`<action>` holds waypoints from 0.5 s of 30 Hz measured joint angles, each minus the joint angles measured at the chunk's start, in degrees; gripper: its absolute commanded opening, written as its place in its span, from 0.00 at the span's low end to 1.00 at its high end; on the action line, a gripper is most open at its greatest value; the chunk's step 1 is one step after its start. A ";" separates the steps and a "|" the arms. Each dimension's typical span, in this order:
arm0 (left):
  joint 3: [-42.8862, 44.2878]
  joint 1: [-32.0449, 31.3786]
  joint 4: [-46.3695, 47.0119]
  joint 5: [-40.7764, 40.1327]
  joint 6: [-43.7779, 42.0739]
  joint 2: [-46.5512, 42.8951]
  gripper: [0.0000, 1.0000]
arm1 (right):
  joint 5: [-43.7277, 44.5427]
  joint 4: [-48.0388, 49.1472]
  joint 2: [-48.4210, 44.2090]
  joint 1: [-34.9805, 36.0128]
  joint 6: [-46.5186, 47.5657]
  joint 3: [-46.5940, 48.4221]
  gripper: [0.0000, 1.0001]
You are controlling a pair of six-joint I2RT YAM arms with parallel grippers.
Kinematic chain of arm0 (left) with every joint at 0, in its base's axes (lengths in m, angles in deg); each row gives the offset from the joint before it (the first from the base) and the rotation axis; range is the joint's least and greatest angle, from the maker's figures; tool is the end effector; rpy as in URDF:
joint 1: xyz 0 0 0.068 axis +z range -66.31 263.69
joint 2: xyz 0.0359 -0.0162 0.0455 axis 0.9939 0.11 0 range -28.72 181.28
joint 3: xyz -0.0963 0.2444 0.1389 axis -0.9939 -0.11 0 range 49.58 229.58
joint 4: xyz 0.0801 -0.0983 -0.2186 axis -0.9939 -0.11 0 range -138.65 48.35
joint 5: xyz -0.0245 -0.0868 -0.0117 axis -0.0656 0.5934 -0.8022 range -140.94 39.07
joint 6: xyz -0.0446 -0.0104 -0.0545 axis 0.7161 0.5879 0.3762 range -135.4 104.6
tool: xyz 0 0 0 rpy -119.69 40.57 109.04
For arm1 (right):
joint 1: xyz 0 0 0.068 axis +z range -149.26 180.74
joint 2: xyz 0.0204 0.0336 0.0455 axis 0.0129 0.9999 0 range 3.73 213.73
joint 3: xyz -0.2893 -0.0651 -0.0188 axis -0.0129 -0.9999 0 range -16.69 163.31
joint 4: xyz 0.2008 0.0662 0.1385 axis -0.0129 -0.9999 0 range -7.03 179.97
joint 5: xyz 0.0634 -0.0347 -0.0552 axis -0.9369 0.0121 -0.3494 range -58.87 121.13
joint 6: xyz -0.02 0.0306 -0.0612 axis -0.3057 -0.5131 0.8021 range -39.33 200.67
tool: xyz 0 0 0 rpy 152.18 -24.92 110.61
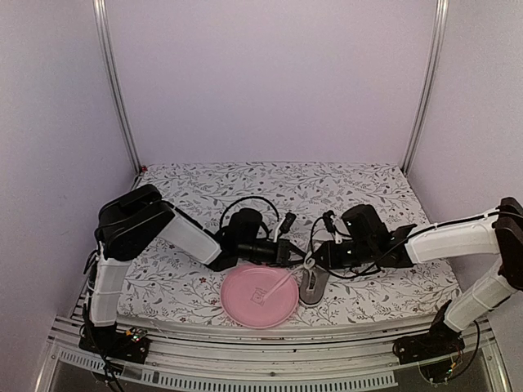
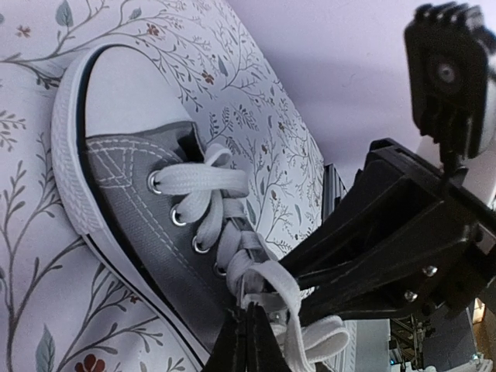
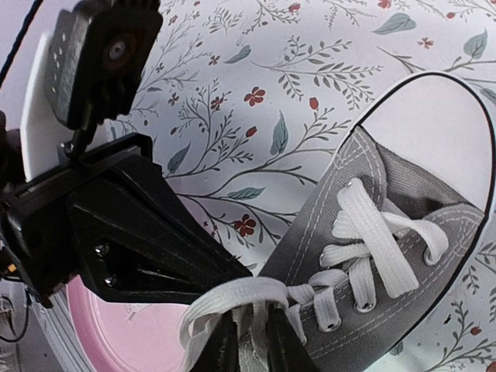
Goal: Tie the shoes
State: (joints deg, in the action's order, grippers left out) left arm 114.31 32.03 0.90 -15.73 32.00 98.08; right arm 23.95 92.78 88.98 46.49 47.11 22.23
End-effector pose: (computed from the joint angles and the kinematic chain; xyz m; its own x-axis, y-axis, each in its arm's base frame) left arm 0.2660 -0.3907 0.1241 -0.8602 0.1180 -0.4962 0.5094 0.2476 -0.8242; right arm 0.2028 0.2186 0.1815 -0.8283 -0.0642 -0.5567 -0.3793 0.7955 0.4725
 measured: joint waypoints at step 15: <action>-0.24 0.20 0.17 -0.94 0.76 -0.04 0.00 | 2.32 -3.48 -10.19 0.37 1.70 -1.18 0.48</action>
State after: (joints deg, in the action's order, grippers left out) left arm 114.07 32.22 1.07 -16.67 32.76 98.04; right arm 26.27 89.30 78.80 46.87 48.81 21.05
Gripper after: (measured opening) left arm 0.003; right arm 0.477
